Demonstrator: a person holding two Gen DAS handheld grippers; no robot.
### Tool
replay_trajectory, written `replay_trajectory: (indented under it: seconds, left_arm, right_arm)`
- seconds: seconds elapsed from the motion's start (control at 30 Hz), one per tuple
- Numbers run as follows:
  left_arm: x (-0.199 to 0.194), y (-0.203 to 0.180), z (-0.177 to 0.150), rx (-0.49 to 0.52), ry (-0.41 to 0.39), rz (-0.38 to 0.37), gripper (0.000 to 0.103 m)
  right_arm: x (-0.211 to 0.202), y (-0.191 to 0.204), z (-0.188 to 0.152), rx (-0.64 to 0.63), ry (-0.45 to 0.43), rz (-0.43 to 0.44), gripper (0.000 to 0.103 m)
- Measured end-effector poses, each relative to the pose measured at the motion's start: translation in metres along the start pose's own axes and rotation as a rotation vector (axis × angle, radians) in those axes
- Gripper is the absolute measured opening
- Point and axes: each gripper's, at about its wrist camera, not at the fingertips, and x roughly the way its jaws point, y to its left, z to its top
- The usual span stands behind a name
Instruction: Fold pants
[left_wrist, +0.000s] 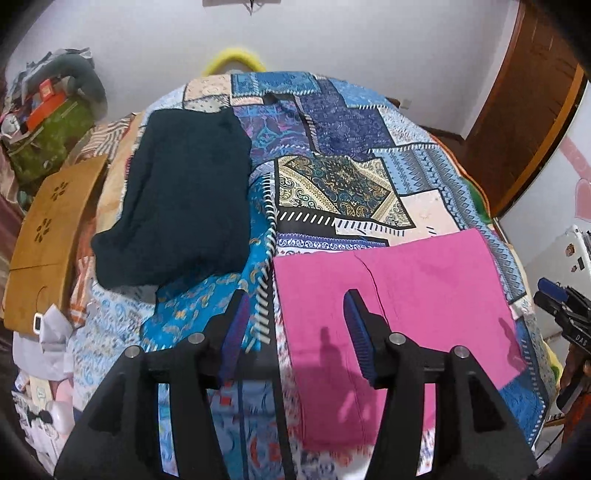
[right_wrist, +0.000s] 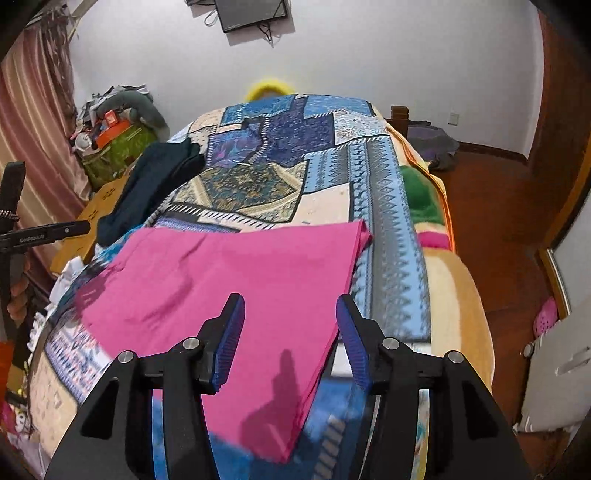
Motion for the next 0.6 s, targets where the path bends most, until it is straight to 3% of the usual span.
replay_trajectory:
  seconds: [0.3,0.6]
  left_arm:
    - [0.075,0.003,0.017,-0.038,0.167,-0.070,0.053]
    - [0.114,0.016,0.017,-0.112,0.284,-0.157,0.052]
  right_arm:
    - [0.049,-0.030,0.031,-0.011,0.053,-0.020,0.048]
    - [0.118,-0.063,0.054,0.017,0.170,-0.045,0.048]
